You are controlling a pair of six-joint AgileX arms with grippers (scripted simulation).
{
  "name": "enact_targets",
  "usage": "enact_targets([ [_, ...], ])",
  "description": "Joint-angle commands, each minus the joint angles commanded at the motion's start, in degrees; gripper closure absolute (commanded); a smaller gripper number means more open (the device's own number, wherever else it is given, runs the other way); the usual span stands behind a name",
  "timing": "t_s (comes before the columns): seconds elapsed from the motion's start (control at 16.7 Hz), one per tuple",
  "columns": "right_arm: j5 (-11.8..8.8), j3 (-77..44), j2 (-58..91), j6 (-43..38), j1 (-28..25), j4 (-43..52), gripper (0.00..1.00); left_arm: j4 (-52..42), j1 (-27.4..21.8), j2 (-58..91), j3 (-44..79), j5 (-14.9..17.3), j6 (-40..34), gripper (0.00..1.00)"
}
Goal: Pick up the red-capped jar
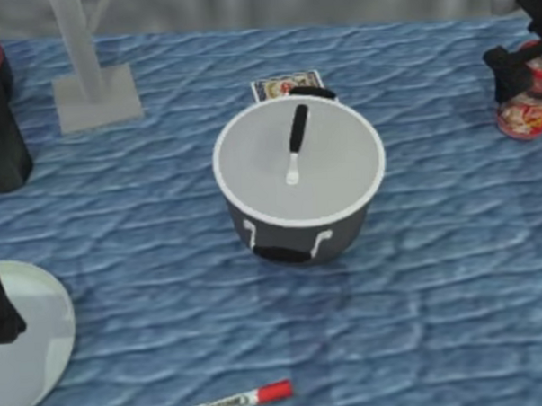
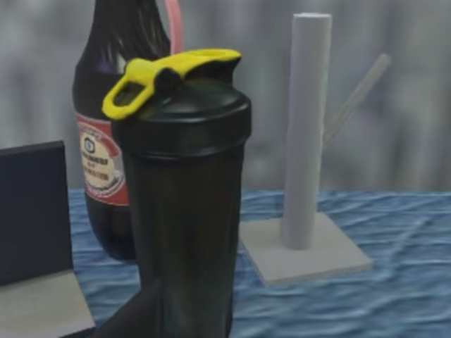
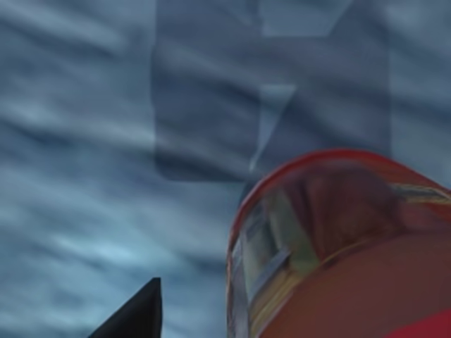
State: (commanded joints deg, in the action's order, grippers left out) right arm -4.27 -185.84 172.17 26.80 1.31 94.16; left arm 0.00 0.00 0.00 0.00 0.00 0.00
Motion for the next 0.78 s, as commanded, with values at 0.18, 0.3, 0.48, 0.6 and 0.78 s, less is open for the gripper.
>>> enact_targets([
  [0.18,0.02,-0.78,0.66,-0.03,-0.03,0.21,0.0,0.0,0.0,0.0,0.0,0.0,0.0,0.0],
  [0.3,0.02,-0.78,0.66,-0.03,-0.03,0.21,0.0,0.0,0.0,0.0,0.0,0.0,0.0,0.0],
  [0.48,0.02,-0.78,0.66,-0.03,-0.03,0.21,0.23,0.0,0.0,0.0,0.0,0.0,0.0,0.0],
  [0.6,0.02,-0.78,0.66,-0.03,-0.03,0.21,0.38,0.0,0.0,0.0,0.0,0.0,0.0,0.0],
  [0.78,0.02,-0.78,0.66,-0.03,-0.03,0.21,0.6,0.0,0.0,0.0,0.0,0.0,0.0,0.0],
])
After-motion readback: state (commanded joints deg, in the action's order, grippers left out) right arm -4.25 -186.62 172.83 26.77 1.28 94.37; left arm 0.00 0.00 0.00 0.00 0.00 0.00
